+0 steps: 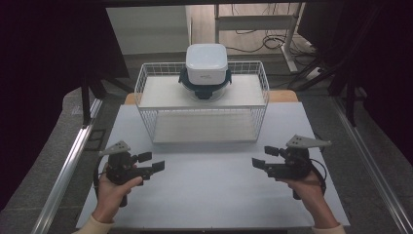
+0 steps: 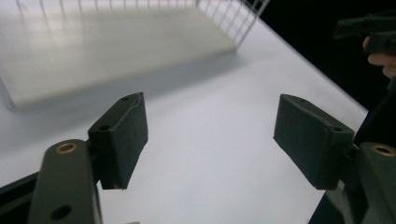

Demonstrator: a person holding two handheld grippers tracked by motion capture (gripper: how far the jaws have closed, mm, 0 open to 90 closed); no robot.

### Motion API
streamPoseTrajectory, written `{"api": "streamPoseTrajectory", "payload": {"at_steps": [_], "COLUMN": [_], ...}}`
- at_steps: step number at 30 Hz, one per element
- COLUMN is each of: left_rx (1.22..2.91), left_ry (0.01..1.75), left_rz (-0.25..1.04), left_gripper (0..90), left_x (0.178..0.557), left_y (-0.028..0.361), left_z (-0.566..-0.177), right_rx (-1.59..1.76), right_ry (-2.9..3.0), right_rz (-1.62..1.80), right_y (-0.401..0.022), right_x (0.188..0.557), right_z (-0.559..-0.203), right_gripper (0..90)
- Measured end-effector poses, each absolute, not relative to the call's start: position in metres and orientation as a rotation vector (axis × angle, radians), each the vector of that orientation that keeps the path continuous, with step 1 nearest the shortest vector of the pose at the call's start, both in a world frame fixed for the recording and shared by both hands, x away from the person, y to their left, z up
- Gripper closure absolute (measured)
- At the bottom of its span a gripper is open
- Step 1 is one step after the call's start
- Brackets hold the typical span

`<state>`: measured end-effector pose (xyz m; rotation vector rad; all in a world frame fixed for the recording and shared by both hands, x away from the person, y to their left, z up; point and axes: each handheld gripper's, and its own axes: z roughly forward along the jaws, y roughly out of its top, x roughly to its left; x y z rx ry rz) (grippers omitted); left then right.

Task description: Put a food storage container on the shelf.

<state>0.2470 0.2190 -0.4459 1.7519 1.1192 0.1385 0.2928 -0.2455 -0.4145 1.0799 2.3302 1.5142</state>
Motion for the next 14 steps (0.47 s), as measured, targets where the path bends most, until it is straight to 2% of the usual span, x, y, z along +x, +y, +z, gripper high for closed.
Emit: {"api": "streamPoseTrajectory", "payload": {"at_steps": [5,14], "left_rx": [1.79,1.79], "left_ry": [1.132,1.161], "left_rz": [0.136,0.167], "left_gripper": [23.4,22.0], "left_x": [0.247,0.247], "left_y": [0.212,0.215], "left_z": [-0.458,-0.469], "right_rx": [1.116,1.089], "right_ry": [2.372,2.348], "right_rz": [1.404,1.406], "right_y": [-0.244,-0.242], "right_x": [0.291,0.285], "right_z": [-0.441,-0.437], "right_gripper": [24.2,22.6]}}
